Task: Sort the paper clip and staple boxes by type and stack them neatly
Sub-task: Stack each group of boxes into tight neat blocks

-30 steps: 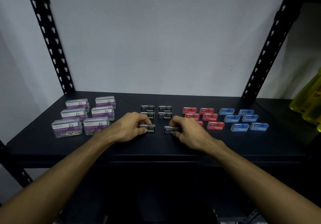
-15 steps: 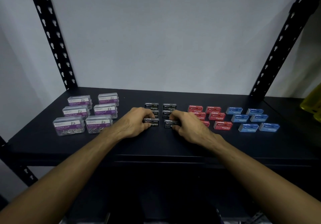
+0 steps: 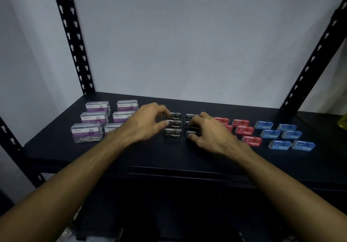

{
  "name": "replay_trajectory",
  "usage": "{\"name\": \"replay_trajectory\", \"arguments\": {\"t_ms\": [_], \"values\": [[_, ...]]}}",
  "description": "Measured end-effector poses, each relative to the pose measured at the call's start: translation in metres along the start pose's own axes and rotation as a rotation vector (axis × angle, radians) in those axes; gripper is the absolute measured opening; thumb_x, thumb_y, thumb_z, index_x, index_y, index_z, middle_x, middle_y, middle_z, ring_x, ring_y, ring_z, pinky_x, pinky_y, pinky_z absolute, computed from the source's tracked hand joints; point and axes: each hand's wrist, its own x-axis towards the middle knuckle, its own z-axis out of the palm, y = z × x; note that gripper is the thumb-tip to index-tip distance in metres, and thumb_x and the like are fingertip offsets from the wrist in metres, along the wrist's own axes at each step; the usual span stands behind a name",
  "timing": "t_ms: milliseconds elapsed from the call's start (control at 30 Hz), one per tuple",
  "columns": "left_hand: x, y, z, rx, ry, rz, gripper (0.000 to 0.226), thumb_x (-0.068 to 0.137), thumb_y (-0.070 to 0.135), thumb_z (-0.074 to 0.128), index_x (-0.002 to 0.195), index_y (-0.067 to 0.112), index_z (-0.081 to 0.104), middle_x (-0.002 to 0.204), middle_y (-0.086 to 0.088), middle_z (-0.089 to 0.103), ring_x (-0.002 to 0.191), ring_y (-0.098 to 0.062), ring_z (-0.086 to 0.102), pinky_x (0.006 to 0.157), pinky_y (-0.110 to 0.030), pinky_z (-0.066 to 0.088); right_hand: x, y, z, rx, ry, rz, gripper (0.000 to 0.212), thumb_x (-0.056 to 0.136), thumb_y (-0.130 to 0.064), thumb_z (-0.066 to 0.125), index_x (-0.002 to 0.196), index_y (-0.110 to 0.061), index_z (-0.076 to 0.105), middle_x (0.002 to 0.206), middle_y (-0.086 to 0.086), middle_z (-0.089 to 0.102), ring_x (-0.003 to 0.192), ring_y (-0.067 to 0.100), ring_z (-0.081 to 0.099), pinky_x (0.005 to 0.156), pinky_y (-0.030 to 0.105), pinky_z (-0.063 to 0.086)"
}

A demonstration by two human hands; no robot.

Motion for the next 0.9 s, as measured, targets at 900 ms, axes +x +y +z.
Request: {"name": "replay_trajectory", "arguments": {"t_ms": [900], "values": [[-0.105,-0.131,-0.091,0.132,-0.027,-0.304,0.035,0.086,0.034,0.072,0.119,0.027,0.063,0.104,0.013,0.052,0.092,-0.004,0.049,0.081,-0.025,0.043,0.077,-0.164,0.046,0.111,-0.073,-0.317,0.04,0.092,-0.026,0.061,0.132,-0.02,0.057,0.13,0.001,0.06,0.123,0.02,0.051,0.098,0.038,0.046]]}}
